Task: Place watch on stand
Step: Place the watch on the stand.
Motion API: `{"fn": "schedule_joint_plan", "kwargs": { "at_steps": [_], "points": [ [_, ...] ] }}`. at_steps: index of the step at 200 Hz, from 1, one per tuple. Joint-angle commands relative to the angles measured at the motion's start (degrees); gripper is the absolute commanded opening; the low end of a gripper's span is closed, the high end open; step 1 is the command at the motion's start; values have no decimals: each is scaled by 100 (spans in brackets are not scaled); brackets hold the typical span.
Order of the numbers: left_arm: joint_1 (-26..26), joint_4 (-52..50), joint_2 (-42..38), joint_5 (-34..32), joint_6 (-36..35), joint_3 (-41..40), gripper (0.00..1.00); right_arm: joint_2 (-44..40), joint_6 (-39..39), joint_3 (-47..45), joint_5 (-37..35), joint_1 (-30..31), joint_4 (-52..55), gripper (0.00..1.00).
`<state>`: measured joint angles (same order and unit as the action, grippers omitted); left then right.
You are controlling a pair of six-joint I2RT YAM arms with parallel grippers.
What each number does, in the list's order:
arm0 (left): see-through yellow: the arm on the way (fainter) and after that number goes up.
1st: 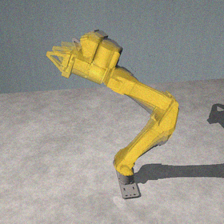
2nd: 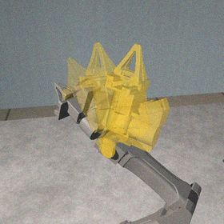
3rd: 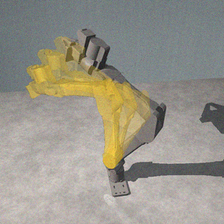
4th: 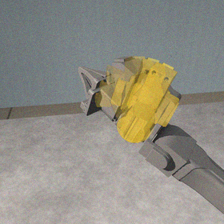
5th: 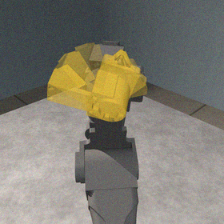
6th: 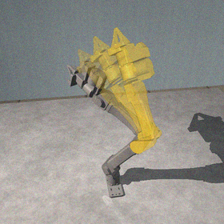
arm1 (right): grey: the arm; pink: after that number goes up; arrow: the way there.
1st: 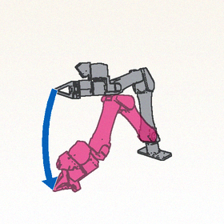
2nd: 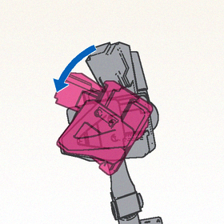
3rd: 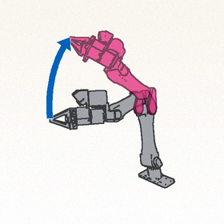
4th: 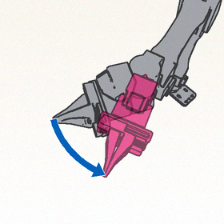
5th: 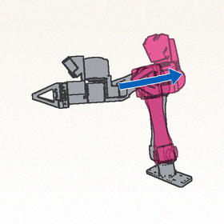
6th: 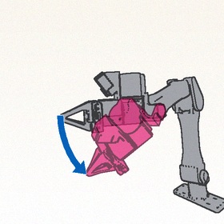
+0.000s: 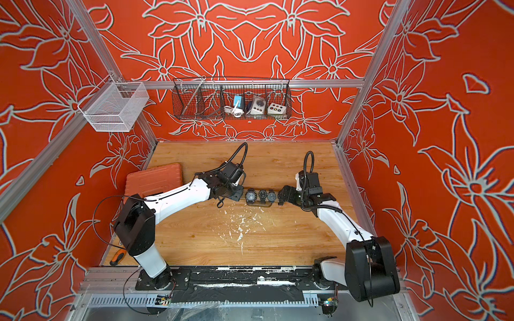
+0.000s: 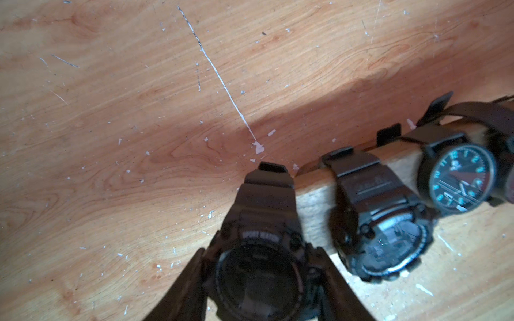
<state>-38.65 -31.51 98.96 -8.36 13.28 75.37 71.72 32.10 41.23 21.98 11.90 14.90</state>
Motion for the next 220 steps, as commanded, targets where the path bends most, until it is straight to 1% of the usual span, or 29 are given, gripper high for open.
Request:
{"fn": "schedule_joint_plan", "kwargs": {
  "at_steps": [1,15,36,53,71,113,177,220],
  "points": [
    [-46,-53,39,265,28,72,50,-1,-37,-14,123,-3,-118,84],
    [-46,-31,18,309,38,56,53,0,-30,-21,163,7,-141,84],
    [-46,-62,36,319,61,65,55,-7,-11,-40,146,27,-148,84],
    [-46,-58,11,345,91,49,60,-9,-2,-38,149,38,-145,83],
    [-46,-27,-55,413,143,14,63,-42,-11,-51,105,41,-140,83],
    [-46,138,-223,649,276,-123,62,-71,-20,-47,61,51,-115,83],
    [-46,229,-315,608,316,-215,55,-141,-57,-37,10,62,-49,82],
    [-29,259,-338,599,307,-234,55,-194,-82,-45,-45,71,0,83]
  ]
}}
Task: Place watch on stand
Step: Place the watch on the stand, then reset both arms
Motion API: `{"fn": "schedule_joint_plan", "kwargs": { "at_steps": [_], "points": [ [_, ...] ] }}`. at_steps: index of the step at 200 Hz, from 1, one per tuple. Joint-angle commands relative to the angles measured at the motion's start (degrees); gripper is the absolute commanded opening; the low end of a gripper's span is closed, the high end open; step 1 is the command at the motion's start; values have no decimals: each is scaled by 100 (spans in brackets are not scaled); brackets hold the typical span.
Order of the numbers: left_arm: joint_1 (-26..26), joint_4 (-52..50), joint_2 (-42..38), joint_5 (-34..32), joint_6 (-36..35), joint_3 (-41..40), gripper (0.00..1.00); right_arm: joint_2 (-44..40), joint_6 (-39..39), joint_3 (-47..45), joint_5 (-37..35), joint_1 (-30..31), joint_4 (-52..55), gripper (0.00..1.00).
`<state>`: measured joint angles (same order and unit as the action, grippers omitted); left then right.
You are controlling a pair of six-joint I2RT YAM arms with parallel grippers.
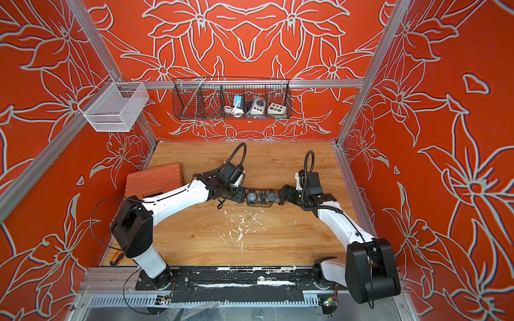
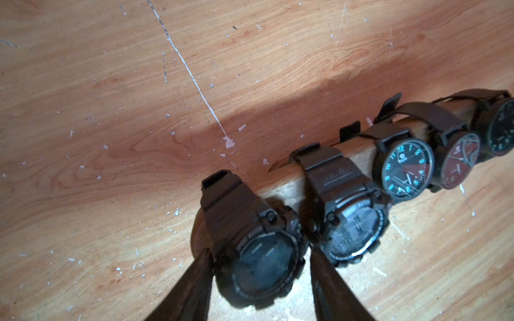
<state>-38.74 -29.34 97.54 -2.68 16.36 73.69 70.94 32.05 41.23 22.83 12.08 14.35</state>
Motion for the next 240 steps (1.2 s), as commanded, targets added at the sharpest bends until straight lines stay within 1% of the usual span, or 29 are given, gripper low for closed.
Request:
{"fn": "schedule_joint_plan", "kwargs": {
  "at_steps": [1,42,89,111,149,164,174,185,205,224,231,240],
  "points": [
    [-16,43,-193,30,-1,-65,55,-115,-77,-45,-134,52,62,82],
    [-2,6,-267,-120,82,-89,56,-276,-169,48,-318,49,305,83],
    [32,141,-587,-377,273,-321,65,-565,-311,154,-657,49,635,86],
    [109,463,-895,-465,398,-661,72,-717,-365,218,-816,43,818,86],
    [422,921,-1635,-701,688,-1348,79,-1067,-489,372,-1254,41,1221,89],
    [502,1034,-1981,-1139,802,-1611,85,-1206,-556,460,-1538,41,1395,93],
    [561,1291,-2217,-1381,878,-1908,89,-1296,-586,547,-1757,35,1506,94],
    [678,1516,-2438,-1602,1055,-2175,93,-1353,-571,690,-2027,25,1620,95],
    [886,1546,-2743,-2073,1329,-2421,99,-1407,-534,913,-2607,16,1729,95],
    [984,1687,-3039,-2868,1321,-2638,100,-1388,-569,1026,-3260,10,1649,98],
    [1042,2074,-3163,-3144,1265,-2905,100,-1349,-703,996,-3463,10,1442,98],
    [1216,2538,-3308,-3232,1225,-3247,100,-1259,-907,909,-3756,-7,1107,98]
  ]
}}
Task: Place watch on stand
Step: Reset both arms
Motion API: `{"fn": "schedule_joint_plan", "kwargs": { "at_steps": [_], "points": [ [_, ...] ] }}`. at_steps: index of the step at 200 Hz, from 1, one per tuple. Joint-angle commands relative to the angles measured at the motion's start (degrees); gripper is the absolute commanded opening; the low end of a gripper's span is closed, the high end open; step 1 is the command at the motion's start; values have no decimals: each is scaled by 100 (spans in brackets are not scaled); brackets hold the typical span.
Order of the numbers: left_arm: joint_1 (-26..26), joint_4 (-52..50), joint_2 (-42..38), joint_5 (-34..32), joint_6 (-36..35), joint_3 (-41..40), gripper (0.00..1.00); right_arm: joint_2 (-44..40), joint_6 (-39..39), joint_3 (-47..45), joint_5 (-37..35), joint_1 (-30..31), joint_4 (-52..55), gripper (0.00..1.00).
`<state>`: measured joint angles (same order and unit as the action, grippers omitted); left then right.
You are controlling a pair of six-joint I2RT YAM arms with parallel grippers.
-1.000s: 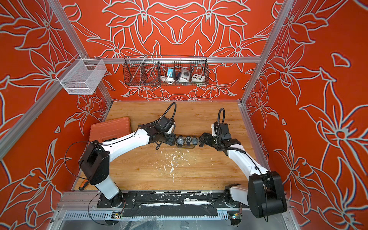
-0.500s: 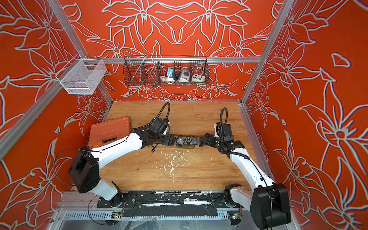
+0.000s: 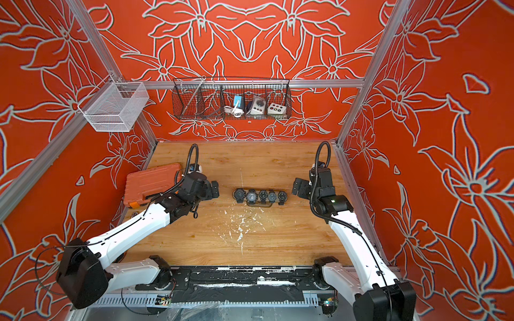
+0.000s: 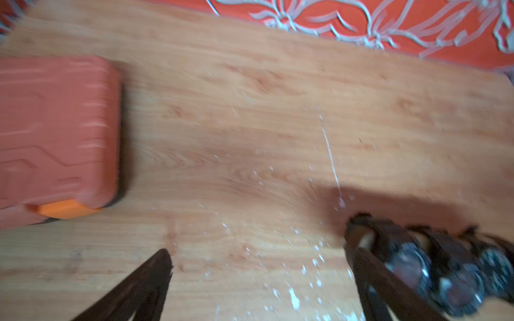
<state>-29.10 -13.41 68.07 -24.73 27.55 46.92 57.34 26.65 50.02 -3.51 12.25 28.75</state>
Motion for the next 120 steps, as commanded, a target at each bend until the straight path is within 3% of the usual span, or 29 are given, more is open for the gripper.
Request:
{"fn": "schedule_joint_plan", "kwargs": {
  "at_steps": [1,24,54,78,120],
  "points": [
    [276,984,-381,-1034,99,-600,100,110,-378,15,-1155,-27,-365,98],
    [709,1636,-549,-1267,-71,-1056,100,440,-389,-114,-1896,-137,-775,98],
    [1048,1821,-392,-1646,-1052,-1081,99,885,-1149,-608,-2455,-237,-1892,98],
    [1221,3478,36,-1702,-2125,-1717,100,1380,-1559,-938,-2809,-348,-2639,98],
    [1675,3738,327,-966,-2465,-1810,98,1894,-1917,-1619,-2896,-473,-4167,98]
  ]
}}
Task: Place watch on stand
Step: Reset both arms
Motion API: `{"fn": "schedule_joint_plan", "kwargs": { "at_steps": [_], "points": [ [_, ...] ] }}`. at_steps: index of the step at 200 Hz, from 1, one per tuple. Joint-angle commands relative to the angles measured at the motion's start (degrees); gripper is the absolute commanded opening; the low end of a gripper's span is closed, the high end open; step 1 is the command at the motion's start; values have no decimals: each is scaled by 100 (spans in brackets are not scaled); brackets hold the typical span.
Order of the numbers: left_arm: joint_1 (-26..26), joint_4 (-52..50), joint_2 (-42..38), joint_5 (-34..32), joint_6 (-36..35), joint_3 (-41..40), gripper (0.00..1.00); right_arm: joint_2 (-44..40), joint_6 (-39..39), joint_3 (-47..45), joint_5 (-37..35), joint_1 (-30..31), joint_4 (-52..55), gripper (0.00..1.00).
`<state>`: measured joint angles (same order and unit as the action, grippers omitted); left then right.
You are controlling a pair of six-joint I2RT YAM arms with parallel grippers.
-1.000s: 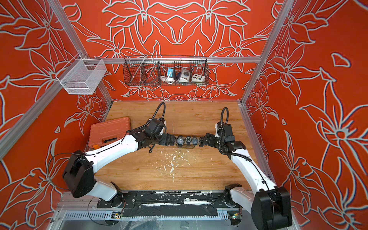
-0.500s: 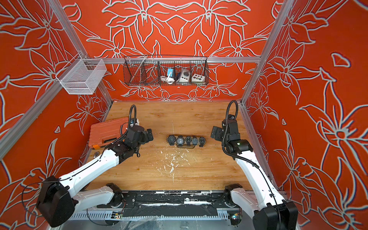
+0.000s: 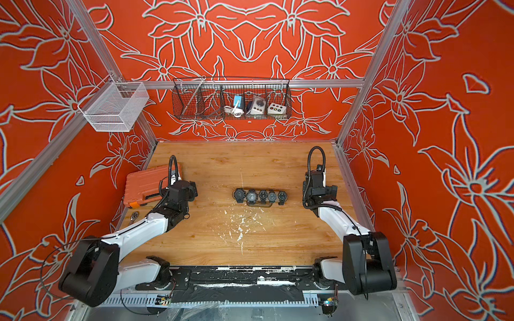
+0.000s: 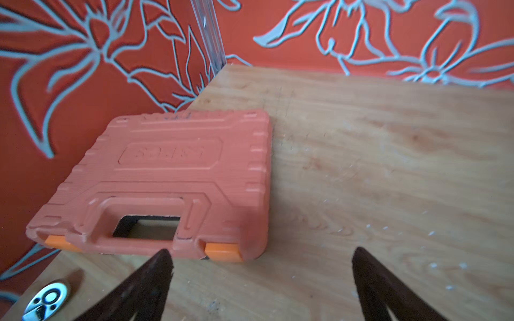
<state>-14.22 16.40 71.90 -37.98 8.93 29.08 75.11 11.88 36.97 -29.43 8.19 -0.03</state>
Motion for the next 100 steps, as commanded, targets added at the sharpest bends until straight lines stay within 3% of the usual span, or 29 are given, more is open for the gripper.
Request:
{"fn": "schedule_joint_plan", "kwargs": {
  "at_steps": [1,21,67,100],
  "points": [
    [202,771,-54,433,-603,-35,98,117,-453,-340,-293,-69,-1341,98],
    [406,890,-161,916,-639,-146,98,189,-672,-740,75,-146,-2243,98],
    [256,1084,-632,888,-818,-590,98,356,-1117,-1277,926,-178,-3458,98],
    [236,1576,-132,1122,-960,-931,98,349,-1124,-1658,954,-186,-4088,98]
  ]
}}
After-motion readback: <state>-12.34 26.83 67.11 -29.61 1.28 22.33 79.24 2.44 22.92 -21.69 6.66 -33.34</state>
